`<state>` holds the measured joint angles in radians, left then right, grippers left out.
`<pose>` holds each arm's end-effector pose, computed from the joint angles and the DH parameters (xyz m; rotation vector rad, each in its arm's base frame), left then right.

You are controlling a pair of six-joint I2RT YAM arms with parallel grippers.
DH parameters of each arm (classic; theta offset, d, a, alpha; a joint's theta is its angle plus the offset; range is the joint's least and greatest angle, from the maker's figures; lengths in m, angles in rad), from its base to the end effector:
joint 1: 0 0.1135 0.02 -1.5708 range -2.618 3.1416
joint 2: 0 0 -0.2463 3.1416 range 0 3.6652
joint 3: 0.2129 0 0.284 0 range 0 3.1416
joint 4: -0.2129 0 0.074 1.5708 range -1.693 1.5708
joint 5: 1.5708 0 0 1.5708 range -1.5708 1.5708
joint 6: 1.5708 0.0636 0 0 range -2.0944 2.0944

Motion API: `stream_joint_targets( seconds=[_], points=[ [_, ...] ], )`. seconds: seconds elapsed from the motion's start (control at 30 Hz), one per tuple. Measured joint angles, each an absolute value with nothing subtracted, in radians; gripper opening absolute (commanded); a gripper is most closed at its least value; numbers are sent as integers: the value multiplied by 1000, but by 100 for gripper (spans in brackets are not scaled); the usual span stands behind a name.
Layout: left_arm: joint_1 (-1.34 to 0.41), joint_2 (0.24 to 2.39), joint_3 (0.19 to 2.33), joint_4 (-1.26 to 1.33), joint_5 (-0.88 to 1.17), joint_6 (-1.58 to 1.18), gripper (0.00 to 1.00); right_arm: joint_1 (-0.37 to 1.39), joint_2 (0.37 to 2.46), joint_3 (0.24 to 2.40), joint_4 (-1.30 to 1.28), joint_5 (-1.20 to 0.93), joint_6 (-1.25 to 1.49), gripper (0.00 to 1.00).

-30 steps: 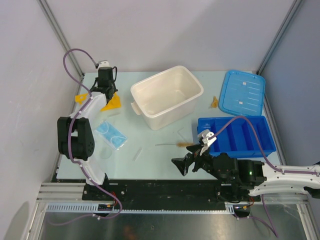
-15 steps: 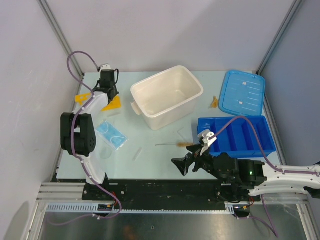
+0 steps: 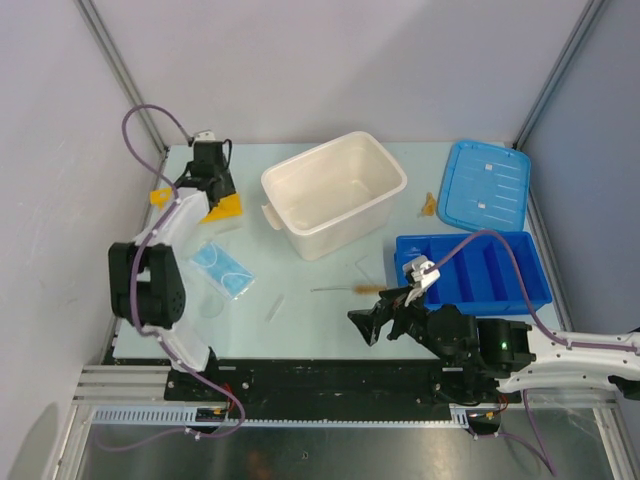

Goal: Organize the chemistry lab equipment

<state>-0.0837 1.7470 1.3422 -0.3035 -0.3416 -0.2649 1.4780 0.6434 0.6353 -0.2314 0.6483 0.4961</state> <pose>0.4439 -0.0159 0.2147 -0.3782 2.2060 0.2010 0.0588 0.2176 0.2894 -0.4247 1.7897 0.8359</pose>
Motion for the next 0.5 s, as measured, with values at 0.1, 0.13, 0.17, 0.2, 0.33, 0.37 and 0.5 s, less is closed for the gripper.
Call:
stream_joint_targets(
  seconds=[0.1, 0.13, 0.17, 0.2, 0.33, 0.37, 0.5],
  points=[
    [-88, 1634, 1328, -371, -302, -270, 52, 1464, 645, 635, -250, 660, 533, 99],
    [-90, 1594, 1318, -385, -285, -271, 51, 1460, 646, 635, -258, 665, 548, 99],
    [-91, 1537, 1299, -403, -254, -273, 51, 1456, 648, 635, -265, 667, 558, 98],
    [-93, 1483, 1280, -422, -226, -279, 50, 1454, 650, 635, -272, 669, 570, 98],
    [-109, 1314, 1198, -473, -99, -296, 49, 1445, 665, 635, -290, 674, 621, 97],
    [-124, 1283, 1172, -491, -73, -299, 49, 1442, 671, 635, -295, 674, 635, 97],
    [-263, 1227, 1081, -571, -22, -316, 48, 1432, 693, 635, -315, 673, 684, 96]
  ],
)
